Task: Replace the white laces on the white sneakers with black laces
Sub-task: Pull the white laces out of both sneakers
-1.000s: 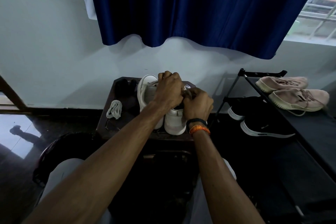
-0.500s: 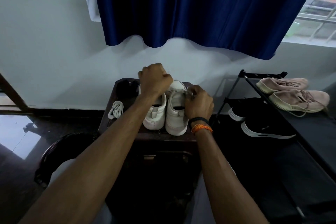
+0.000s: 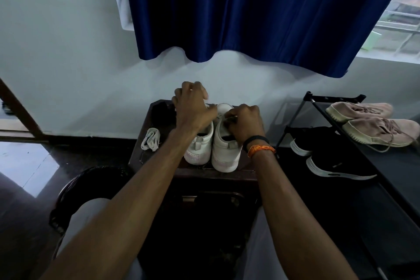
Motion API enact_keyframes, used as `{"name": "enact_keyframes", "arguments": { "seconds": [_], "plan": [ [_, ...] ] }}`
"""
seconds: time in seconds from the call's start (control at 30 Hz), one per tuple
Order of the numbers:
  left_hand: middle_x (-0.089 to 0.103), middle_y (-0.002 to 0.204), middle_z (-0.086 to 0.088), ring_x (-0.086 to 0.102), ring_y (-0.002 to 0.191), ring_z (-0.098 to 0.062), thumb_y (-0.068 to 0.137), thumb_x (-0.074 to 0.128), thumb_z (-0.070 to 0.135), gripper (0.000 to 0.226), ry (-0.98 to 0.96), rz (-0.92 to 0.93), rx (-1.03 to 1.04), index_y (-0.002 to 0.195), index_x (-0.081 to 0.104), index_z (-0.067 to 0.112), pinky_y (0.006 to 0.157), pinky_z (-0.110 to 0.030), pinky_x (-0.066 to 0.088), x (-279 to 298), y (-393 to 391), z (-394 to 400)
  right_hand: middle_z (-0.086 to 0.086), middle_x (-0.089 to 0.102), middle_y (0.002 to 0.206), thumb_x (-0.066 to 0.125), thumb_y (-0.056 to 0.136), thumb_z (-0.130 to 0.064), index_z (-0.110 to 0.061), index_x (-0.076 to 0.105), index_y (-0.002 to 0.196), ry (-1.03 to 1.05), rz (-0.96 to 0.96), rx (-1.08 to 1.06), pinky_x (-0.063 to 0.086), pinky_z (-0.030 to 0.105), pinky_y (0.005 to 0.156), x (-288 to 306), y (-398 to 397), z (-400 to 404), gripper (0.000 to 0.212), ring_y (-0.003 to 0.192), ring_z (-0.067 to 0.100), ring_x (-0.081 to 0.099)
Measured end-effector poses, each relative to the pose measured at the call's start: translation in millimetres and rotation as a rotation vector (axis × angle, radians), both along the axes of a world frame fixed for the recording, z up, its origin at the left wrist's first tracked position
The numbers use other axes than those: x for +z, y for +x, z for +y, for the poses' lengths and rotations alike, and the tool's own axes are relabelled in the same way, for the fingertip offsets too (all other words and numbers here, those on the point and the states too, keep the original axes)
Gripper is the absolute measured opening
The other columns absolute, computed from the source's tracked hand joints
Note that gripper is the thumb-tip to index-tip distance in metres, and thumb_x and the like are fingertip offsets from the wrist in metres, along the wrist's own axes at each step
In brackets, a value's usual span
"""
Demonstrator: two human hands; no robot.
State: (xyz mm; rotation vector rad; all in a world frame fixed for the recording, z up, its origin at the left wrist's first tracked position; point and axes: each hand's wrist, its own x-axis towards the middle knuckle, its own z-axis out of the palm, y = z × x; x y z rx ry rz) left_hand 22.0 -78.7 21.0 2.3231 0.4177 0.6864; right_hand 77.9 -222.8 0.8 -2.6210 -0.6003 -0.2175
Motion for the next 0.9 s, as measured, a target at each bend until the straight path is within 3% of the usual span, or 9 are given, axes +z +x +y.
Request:
{"name": "enact_keyframes", "arguments": {
  "seconds": [0.1,0.23,0.37,0.47,0.63,0.8,0.9],
  "plan": [
    [0.047,0.133,0.002,0.037,0.127,-0.025,0.073,0.076,0.032,0.014,0.124,0.017,-0.09,0.077,0.066,0.024,0.107,-0.043,0.028,-8.7,-5.3,-13.4,0.014,0.063,0.116,0.066,0.089,-0.014,-0.019,0.077,0.108,-0.026,-0.004,-0.012,0.053,0.047,0.09,2.8,3.0,0.9,0.023,0.117,0.038,0.05],
    [0.049,0.141,-0.001,0.034,0.135,-0.026,0.073,0.072,0.039,0.017,0.225,0.066,-0.099,0.074,0.071,0.022,0.109,-0.042,0.02,-19.6,-6.8,-18.4,0.013,0.061,0.115,0.064,0.087,-0.01,-0.018,0.076,0.099,-0.017,0.004,-0.011,0.052,0.048,0.089,2.2,3.0,3.1,0.019,0.115,0.036,0.05],
    [0.055,0.134,-0.005,0.04,0.13,-0.029,0.071,0.066,0.04,0.019,0.258,0.05,-0.059,0.063,0.058,0.024,0.108,-0.044,0.024,-30.7,-5.2,-17.0,0.011,0.064,0.109,0.063,0.086,-0.013,-0.017,0.076,0.09,0.042,-0.008,-0.042,0.055,0.043,0.082,1.0,2.3,4.9,0.014,0.107,0.034,0.057],
    [0.059,0.129,-0.005,0.044,0.126,-0.029,0.074,0.069,0.037,0.025,0.274,0.003,-0.031,0.058,0.054,0.025,0.105,-0.043,0.026,-38.3,-4.4,-17.8,0.012,0.065,0.107,0.064,0.084,-0.014,-0.009,0.074,0.093,0.12,0.001,-0.137,0.046,0.031,0.073,-1.9,3.0,7.0,0.015,0.097,0.034,0.062],
    [0.065,0.117,-0.002,0.05,0.114,-0.028,0.073,0.058,0.039,0.025,0.278,-0.03,-0.014,0.054,0.052,0.024,0.101,-0.044,0.031,-41.3,-4.1,-20.1,0.015,0.066,0.106,0.057,0.086,-0.013,-0.002,0.066,0.099,0.33,0.003,-0.336,0.041,0.033,0.071,-6.6,0.7,9.9,0.019,0.096,0.036,0.062],
    [0.066,0.105,0.003,0.054,0.104,-0.025,0.07,0.058,0.037,0.023,0.252,-0.048,-0.028,0.054,0.048,0.024,0.097,-0.043,0.033,-41.6,-6.3,-20.6,0.006,0.071,0.088,0.059,0.078,-0.005,-0.014,0.067,0.092,0.408,0.011,-0.16,0.053,0.035,0.072,-1.8,-4.3,6.1,0.019,0.086,0.027,0.065],
    [0.067,0.1,0.004,0.055,0.099,-0.024,0.074,0.06,0.039,0.025,0.258,-0.041,-0.004,0.056,0.052,0.023,0.095,-0.041,0.032,-44.3,-6.2,-21.2,0.004,0.071,0.082,0.062,0.073,-0.01,-0.021,0.073,0.087,0.28,0.03,-0.038,0.057,0.036,0.073,-2.7,-4.3,5.0,0.021,0.088,0.028,0.066]
  ]
}}
